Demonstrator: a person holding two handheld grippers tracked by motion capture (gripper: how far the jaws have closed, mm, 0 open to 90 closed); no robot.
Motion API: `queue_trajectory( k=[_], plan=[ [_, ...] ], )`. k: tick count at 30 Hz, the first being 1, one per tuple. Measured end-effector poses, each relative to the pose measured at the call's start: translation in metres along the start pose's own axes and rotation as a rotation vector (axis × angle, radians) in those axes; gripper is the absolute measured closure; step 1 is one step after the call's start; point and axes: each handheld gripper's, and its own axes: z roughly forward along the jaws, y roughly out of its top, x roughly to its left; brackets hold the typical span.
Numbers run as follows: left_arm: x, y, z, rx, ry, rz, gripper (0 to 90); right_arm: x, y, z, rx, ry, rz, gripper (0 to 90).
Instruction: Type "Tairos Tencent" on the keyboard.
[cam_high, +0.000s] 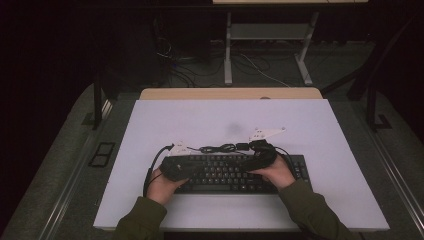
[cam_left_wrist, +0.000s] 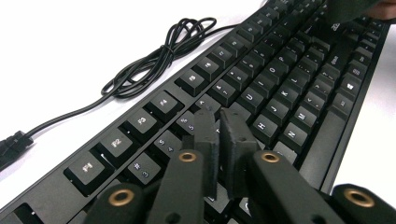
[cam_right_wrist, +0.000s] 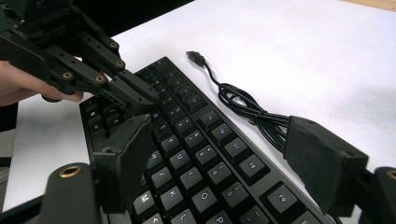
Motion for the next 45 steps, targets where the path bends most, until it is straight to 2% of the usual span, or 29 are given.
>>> queue_trajectory(
  k=[7, 15, 33, 45],
  plan=[
    [-0.001, -0.001, -0.005, -0.020, 0.000, -0.004, 72.7, 0.000, 0.000, -0.001, 0.004, -0.008, -0.003, 23.4],
    [0.000, -0.003, -0.010, -0.036, -0.004, -0.005, 58.5, -0.001, 0.000, -0.001, 0.011, -0.008, -0.012, 28.5],
    [0.005, -0.009, -0.021, -0.069, 0.004, -0.022, 29.5, 0.001, -0.004, 0.003, 0.065, -0.016, -0.033, 60.8],
    [0.006, -0.013, -0.024, -0.084, 0.012, -0.021, 18.1, 0.002, -0.007, 0.007, 0.103, -0.008, -0.047, 84.3]
  ],
)
